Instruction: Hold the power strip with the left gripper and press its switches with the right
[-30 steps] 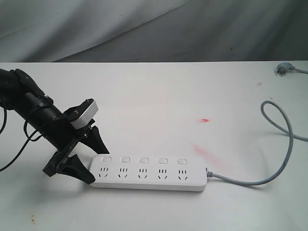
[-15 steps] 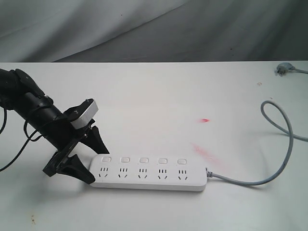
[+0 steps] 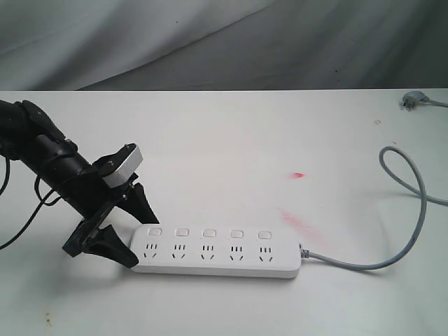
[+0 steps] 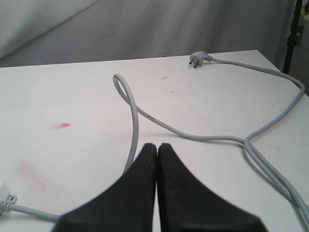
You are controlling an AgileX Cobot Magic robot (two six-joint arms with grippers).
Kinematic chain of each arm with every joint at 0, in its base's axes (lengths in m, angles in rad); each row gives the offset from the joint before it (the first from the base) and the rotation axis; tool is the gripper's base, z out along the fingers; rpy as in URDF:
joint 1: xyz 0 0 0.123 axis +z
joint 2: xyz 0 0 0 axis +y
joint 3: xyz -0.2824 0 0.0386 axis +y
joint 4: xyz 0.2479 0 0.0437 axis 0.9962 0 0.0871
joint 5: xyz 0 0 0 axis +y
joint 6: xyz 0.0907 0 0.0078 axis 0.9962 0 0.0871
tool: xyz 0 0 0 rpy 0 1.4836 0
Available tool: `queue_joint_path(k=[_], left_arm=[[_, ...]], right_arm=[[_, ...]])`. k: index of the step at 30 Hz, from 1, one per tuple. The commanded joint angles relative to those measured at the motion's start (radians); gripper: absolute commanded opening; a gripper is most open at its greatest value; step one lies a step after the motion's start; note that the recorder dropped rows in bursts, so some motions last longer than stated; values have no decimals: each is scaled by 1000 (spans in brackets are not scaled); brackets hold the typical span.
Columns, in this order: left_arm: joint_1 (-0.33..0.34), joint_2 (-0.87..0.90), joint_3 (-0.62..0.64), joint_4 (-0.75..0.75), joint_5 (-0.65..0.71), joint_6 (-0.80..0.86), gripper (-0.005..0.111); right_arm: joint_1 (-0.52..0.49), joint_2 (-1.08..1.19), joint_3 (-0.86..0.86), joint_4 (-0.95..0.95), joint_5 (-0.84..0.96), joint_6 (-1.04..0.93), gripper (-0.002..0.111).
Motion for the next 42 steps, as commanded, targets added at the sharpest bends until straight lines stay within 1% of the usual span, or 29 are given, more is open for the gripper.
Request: queue_joint_path(k=[1,3,5,7,11,18,20,23,27,29,30,31,32,33,34,35,36,37,39,42], left_arm=[[-5,8,7,-9,-80,6,92],[-5,8,7,-29,-80,4,100],[-5,6,1,-32,-80,-20,102],[-5,-10,-12,-35,-80,-69,102],[-2,-79,-61,-43,-83,-271,102],[0,-291,-191,-43,-80,-794,102],[0,-359,-219,-19,-80,-897,102],[0,-477,-254,14,-80,-995,102],[0,-625,-277,34,-82,-1056,102],[0,-730,-277,59,-82,-1140,99],[0,-790,-277,79,-71,-1214,91],[0,-820,-277,80,-54,-1232,84],[0,-876,-277,78,-6,-1250,69],[0,-902,-277,78,22,-1248,60],[0,-943,-277,78,43,-1248,39],[0,-969,-277,78,43,-1248,26],[0,-1001,-277,78,43,-1252,8],[0,-1029,-277,78,43,-1252,0],[0,-1095,-277,71,43,-1316,1],[0,-1197,-277,73,43,-1316,1]], right_arm=[[-9,-5,3,3,-2,-4,0],[-9,-5,3,3,-2,-4,0],[-9,-5,3,3,-2,-4,0],[-9,-5,3,3,-2,-4,0],[-9,-5,3,3,-2,-4,0],[-9,-5,3,3,-2,-4,0],[-9,-5,3,3,-2,-4,0],[-9,-5,3,3,-2,-4,0],[-9,-5,3,3,-2,-4,0],[-9,-5,3,3,-2,-4,0],[-9,-5,3,3,-2,-4,0],[-9,-5,3,3,-2,-4,0],[-9,-5,3,3,-2,-4,0],[-9,-5,3,3,-2,-4,0],[-9,-5,3,3,-2,-4,0],[-9,-5,3,3,-2,-4,0],[-9,-5,3,3,-2,-4,0],[-9,-5,3,3,-2,-4,0],[-9,-5,3,3,-2,-4,0],[-9,-5,3,3,-2,-4,0]])
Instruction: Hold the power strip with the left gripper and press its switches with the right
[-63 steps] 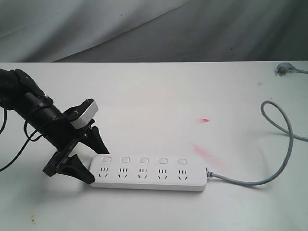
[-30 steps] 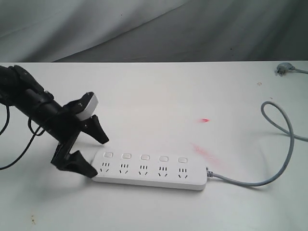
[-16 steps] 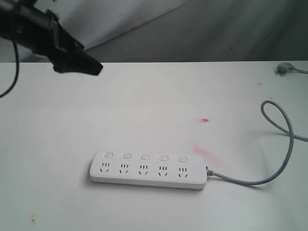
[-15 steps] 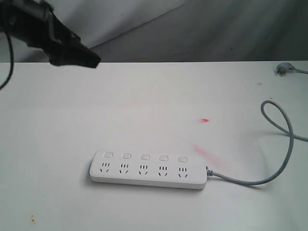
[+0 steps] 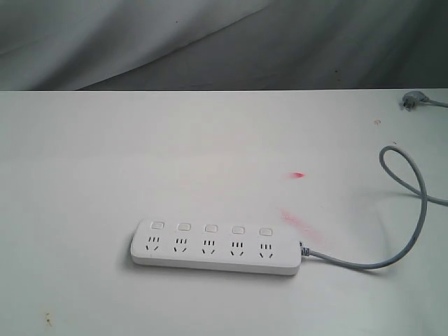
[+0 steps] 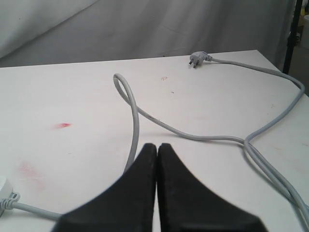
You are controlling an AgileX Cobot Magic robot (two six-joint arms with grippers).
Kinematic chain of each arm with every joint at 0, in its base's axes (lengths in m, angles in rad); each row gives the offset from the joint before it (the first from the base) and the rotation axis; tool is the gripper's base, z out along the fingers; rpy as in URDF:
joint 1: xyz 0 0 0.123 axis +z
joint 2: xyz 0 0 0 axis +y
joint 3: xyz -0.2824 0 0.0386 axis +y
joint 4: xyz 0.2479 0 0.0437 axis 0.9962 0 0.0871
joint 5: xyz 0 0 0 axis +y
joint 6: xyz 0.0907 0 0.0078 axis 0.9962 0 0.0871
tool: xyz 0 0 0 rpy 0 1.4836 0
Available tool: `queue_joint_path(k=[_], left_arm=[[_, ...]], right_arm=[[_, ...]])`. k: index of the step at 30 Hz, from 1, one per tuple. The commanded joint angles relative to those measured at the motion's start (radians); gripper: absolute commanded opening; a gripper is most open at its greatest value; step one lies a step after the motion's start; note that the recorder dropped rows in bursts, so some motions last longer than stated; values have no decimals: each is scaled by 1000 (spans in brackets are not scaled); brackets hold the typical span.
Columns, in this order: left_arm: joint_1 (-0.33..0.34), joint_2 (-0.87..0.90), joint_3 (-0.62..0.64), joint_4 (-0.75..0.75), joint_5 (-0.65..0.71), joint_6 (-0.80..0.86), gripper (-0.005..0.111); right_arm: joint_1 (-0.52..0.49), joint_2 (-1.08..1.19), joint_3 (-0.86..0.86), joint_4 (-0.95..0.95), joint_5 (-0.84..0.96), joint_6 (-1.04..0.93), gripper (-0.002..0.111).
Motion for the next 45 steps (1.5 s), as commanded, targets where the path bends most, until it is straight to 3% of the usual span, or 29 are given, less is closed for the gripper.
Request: queue_joint_path(k=[1,9,13,15,17,26,34,45], left_arm=[[2,-120,-4,-5,-28,-21,1],[2,-184,-2,26,-366,-118,1],[2,-195,57,248,-522,-399,1],[2,-210,113,415,-575,-591,1],[2,-239,190,524,-635,-674,1],[2,-407,595,731,-935,-848,1],[2,-578,880,700,-1007,-779,1],[2,-850,1252,713,-1009,-823,1]], right_arm=[[-9,-5,3,3,-2,-4,0],[-9,-5,3,3,-2,-4,0],[-9,-5,3,3,-2,-4,0],[-9,-5,3,3,-2,-4,0],[-9,-5,3,3,-2,-4,0],[-9,-5,3,3,-2,-4,0],[-9,-5,3,3,-2,-4,0],[-9,-5,3,3,-2,-4,0]])
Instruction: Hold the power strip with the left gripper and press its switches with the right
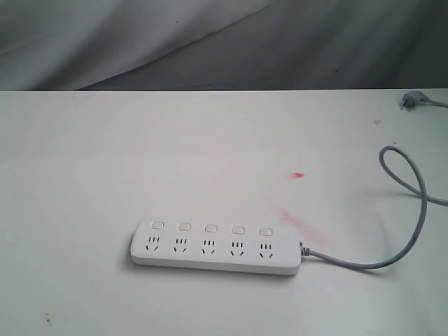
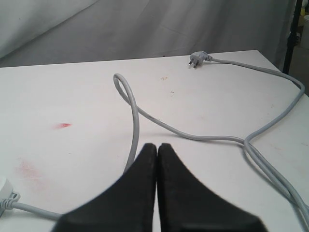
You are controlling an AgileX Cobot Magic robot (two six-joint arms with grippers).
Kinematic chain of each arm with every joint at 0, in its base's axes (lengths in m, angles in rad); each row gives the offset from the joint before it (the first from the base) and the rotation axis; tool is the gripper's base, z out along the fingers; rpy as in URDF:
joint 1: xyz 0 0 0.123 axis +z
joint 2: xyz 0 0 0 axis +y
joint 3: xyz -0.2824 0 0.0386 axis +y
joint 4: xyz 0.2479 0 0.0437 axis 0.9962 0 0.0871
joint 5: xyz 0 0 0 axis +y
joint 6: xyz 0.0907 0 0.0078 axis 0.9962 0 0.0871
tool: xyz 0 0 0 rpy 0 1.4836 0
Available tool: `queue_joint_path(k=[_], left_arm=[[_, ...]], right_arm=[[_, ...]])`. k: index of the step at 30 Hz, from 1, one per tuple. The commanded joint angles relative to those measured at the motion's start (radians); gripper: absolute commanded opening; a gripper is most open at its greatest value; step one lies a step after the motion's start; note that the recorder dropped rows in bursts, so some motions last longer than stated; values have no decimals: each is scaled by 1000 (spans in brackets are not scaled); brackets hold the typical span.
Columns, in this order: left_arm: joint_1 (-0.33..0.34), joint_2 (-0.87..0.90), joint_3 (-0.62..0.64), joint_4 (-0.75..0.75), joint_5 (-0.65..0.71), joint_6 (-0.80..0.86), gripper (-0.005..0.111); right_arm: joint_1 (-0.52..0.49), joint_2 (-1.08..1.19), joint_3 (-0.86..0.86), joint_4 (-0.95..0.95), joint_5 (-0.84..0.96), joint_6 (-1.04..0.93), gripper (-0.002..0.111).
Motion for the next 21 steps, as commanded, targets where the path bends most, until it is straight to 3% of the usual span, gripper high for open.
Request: queue_joint_path(k=[1,21], left_arm=[[2,-100,127,1,-8,-12,1],[-4,-290,339,-11,-4,-33,1]], right_arm=[[-9,-5,3,3,-2,-4,0],[-9,-5,3,3,-2,-4,0]])
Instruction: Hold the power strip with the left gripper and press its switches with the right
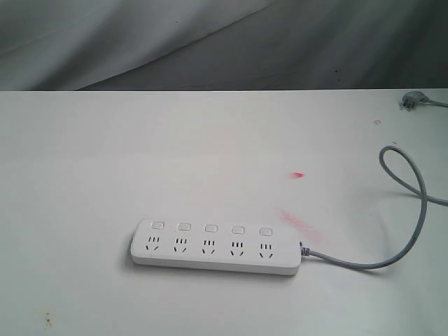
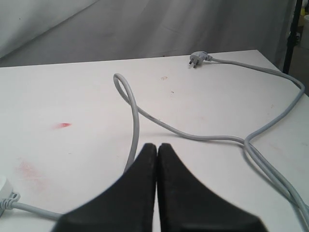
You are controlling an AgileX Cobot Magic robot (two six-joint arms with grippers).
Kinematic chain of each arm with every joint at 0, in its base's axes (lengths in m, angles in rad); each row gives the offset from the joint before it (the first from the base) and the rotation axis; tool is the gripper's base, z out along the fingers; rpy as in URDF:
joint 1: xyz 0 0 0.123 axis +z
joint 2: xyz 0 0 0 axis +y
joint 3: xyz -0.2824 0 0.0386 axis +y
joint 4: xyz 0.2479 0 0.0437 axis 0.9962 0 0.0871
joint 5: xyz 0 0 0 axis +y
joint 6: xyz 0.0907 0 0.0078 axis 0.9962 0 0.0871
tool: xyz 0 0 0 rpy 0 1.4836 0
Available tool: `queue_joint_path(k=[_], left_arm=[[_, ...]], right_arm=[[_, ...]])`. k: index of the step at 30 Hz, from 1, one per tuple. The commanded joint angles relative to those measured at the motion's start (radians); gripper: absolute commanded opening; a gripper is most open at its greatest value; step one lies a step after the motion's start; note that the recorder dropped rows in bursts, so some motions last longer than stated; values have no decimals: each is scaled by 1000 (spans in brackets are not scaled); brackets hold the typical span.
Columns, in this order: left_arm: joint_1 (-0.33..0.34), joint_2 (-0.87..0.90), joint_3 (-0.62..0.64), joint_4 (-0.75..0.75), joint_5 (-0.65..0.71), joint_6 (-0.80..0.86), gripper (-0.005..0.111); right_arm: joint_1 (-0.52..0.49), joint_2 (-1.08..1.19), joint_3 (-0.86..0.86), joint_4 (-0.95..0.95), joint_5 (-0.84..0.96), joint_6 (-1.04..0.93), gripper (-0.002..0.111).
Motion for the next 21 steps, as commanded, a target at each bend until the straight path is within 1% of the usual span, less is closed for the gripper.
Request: queue_joint_path(k=[1,3,5,21], left_arm=[[-5,-29,7,-11,14,-27,1],[-27,-29,7,-11,60,-27,1],[-50,-29,7,-3,70,-25,1],[-50,-29,7,-3,66,-25,1]], right_arm=[[-9,-5,3,3,-2,-4,0],[-9,-5,3,3,-2,-4,0],[-9,-5,3,3,-2,-4,0],[-9,-5,3,3,-2,-4,0]])
